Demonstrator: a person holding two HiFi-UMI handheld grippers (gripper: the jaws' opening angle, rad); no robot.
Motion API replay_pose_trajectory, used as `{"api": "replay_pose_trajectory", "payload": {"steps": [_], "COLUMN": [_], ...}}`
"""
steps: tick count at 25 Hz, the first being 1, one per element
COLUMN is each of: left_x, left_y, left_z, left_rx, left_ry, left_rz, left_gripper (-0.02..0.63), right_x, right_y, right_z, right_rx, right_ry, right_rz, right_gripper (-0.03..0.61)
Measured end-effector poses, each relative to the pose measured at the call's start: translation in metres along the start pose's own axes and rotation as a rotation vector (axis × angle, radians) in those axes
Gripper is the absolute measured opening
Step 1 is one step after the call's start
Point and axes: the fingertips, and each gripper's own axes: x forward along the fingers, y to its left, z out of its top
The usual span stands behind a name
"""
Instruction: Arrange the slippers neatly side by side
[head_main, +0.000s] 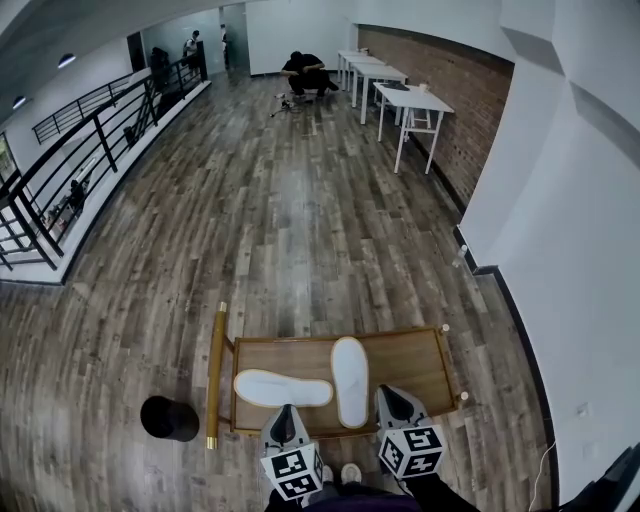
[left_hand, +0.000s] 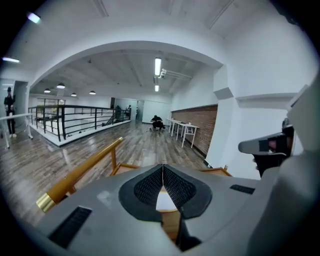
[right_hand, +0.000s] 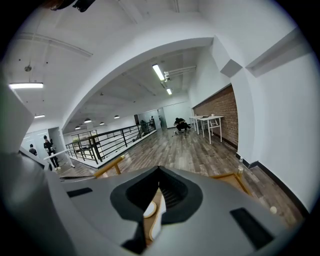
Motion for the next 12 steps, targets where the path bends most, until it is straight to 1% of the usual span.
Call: {"api": "replay_pose_trajectory", "payload": {"steps": [2,4,6,7,8,10,12], "left_x": [0.013,0.026,0.041,0.049,0.057,0.074,0.089], "left_y": [0.012,0.024,0.041,0.050,0.059,0.076,0.088], "left_z": [-0.007,-0.012,-0.016,-0.020,-0.025,-0.041,-0.061], "left_rx": [-0.085,-0.139,-0.169,-0.184,-0.200,-0.244,-0.332], "left_ry": [0.021,0.037,0.053,0.071,0.101,0.193,0.293], "left_rz": [0.011,0.043,0.104,0.143,0.186,0.269,0.316], "left_gripper": [0.003,0.003,0.005,0.029,0.074,0.089,0.089], "right_x": [0.000,0.000,0.000,0.000,0.000,0.000,0.001], "right_y": [-0.006,-0.011,-0.015,-0.017,-0.019,-0.022,-0.024], "right_z": [-0.001,-0.001,-0.002,-0.002,-0.003,-0.004,-0.004], "right_rx": [-0.002,-0.006,-0.007,-0.006,-0.007,-0.013,-0.020], "right_ry": [0.005,0.009,0.013,0.015,0.019,0.027,0.031], "right_rz": [-0.013,-0.025,-0.037,-0.043,-0.049,-0.057,-0.060], "right_gripper": [-0.002,-0.002,-0.002,-0.002,-0.002,-0.002,-0.002]}}
